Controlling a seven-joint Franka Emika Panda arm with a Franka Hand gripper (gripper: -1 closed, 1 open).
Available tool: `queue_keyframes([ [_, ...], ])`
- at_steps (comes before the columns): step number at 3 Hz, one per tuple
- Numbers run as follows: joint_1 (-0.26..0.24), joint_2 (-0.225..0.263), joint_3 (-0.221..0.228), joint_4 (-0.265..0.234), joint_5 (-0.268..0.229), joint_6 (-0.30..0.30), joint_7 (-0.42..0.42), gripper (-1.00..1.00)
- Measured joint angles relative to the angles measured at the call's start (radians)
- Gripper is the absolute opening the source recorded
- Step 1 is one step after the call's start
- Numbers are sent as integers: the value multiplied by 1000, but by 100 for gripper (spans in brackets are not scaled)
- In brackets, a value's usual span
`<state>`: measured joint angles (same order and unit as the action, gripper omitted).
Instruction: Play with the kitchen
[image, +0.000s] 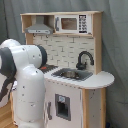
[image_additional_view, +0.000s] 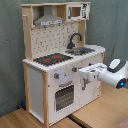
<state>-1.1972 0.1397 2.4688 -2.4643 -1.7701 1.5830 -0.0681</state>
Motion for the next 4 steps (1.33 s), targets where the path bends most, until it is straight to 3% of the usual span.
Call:
queue_keyframes([
  [1, -33, 71, 0, -38, -47, 0, -47, 100],
  [2, -92, 102, -3, -105, -92, 13, -67, 100],
  [4, -192, 91, -64, -127, -220, 129, -68, 100],
])
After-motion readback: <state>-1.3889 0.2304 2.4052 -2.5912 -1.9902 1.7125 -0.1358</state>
